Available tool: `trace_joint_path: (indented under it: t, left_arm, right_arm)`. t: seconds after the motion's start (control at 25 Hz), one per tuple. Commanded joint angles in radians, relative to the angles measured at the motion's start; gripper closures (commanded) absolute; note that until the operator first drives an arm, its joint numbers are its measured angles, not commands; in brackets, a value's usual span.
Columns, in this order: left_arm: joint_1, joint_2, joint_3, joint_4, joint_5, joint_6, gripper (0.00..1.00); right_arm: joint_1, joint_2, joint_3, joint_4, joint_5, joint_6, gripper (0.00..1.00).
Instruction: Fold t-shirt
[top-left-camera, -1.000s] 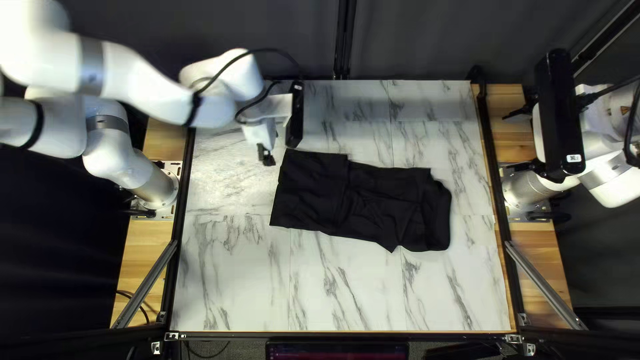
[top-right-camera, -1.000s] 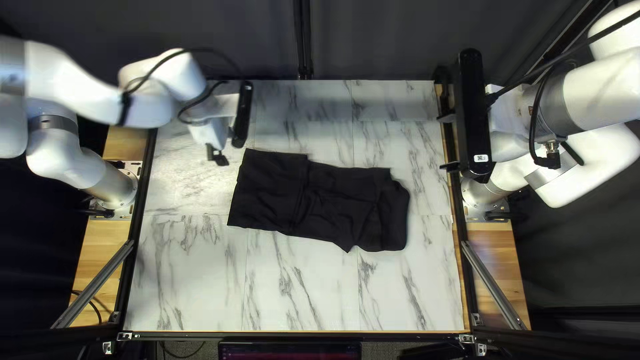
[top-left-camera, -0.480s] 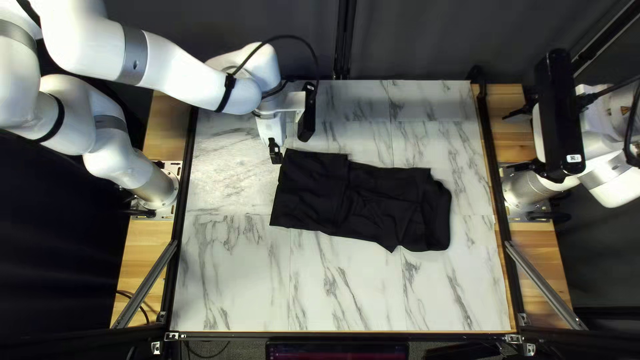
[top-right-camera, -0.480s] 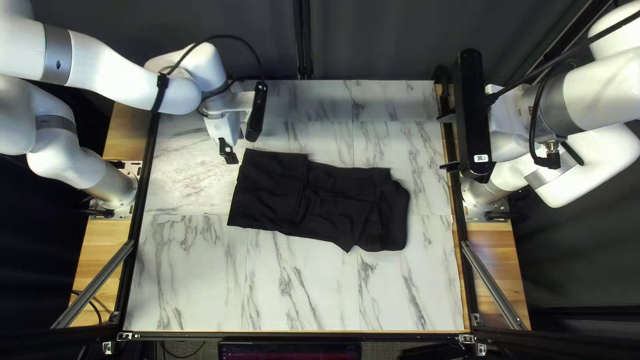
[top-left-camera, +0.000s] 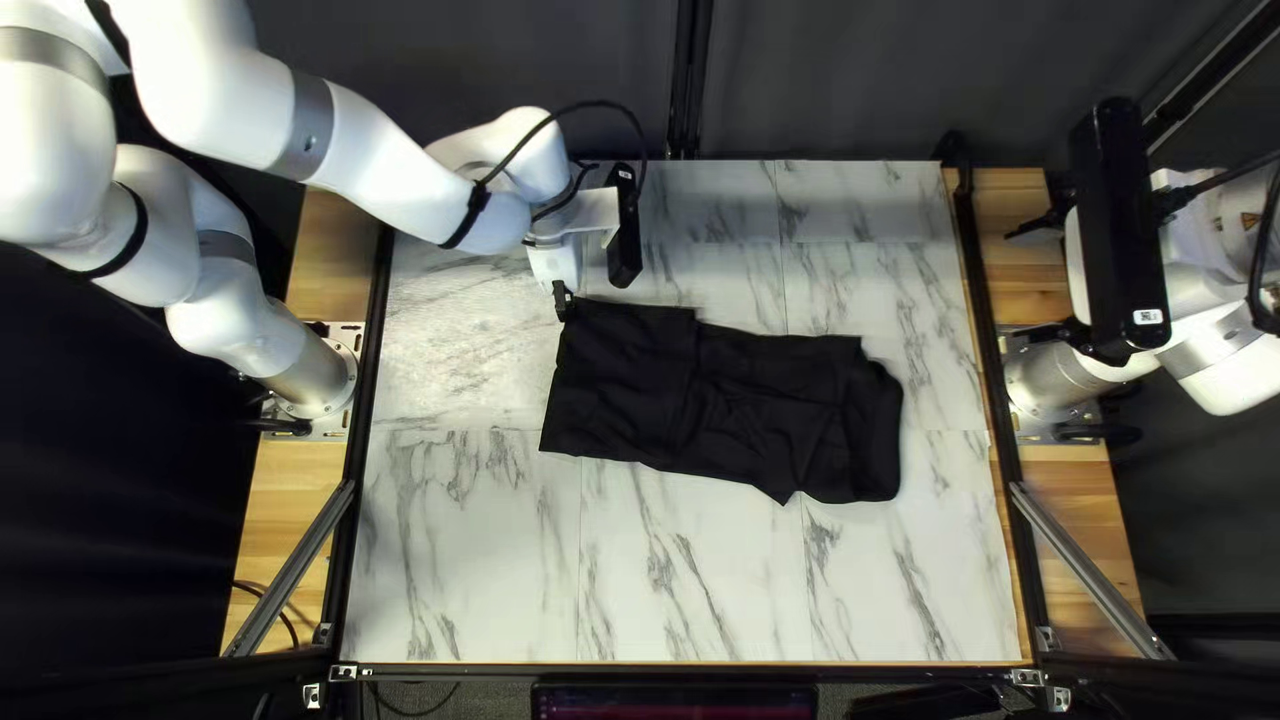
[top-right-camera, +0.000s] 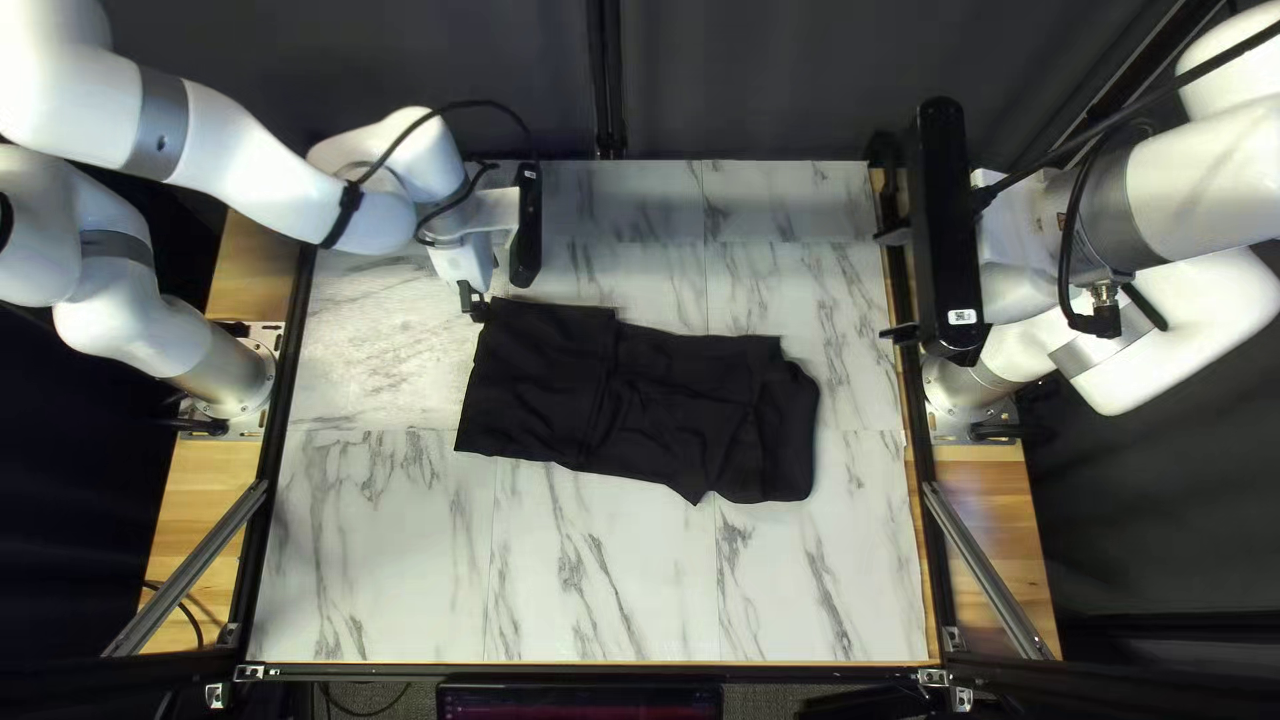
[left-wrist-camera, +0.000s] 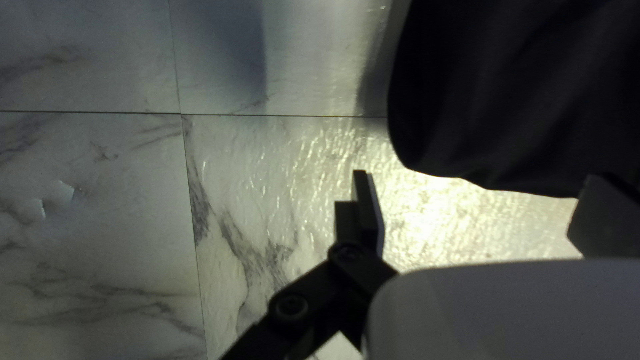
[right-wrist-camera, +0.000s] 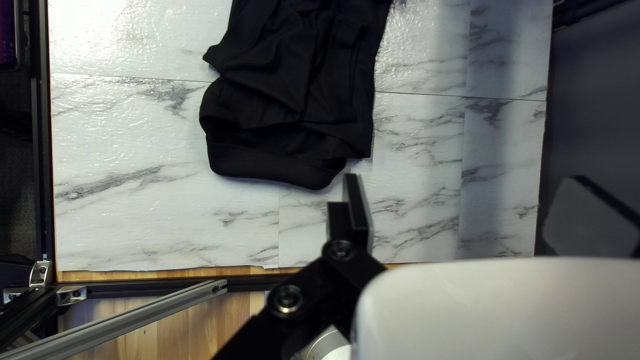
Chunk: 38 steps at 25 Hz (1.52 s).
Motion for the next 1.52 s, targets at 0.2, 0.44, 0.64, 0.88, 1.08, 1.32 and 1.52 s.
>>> trace_joint_path:
  t: [0.2,0.44,0.64,0.88,1.08,1.32,1.52]
  left_arm:
    - [-0.006,0.066,0.002,-0.077,-0.047,0.059,0.0]
    - [-0.006,0.074,0.009,-0.108,-0.053,0.082,0.0]
    - [-0.014,0.079,0.0,-0.117,-0.046,0.086,0.0]
    - [-0.016,0.096,-0.016,-0.123,-0.038,0.092,0.2]
    - [-0.018,0.085,-0.023,-0.107,-0.024,0.074,1.0]
    - [-0.04,0.05,-0.046,-0.058,0.015,0.017,1.0]
    - [-0.074,0.029,-0.075,-0.021,0.05,-0.034,0.96]
  right_arm:
    - [0.0,0.0,0.0,0.0,0.0,0.0,0.0]
    - [0.0,0.0,0.0,0.0,0.0,0.0,0.0]
    - [0.0,0.0,0.0,0.0,0.0,0.0,0.0]
    - [0.0,0.0,0.0,0.0,0.0,0.0,0.0]
    - [0.0,0.0,0.0,0.0,0.0,0.0,0.0]
    - [0.0,0.0,0.0,0.0,0.0,0.0,0.0]
    - [0.0,0.0,0.0,0.0,0.0,0.0,0.0]
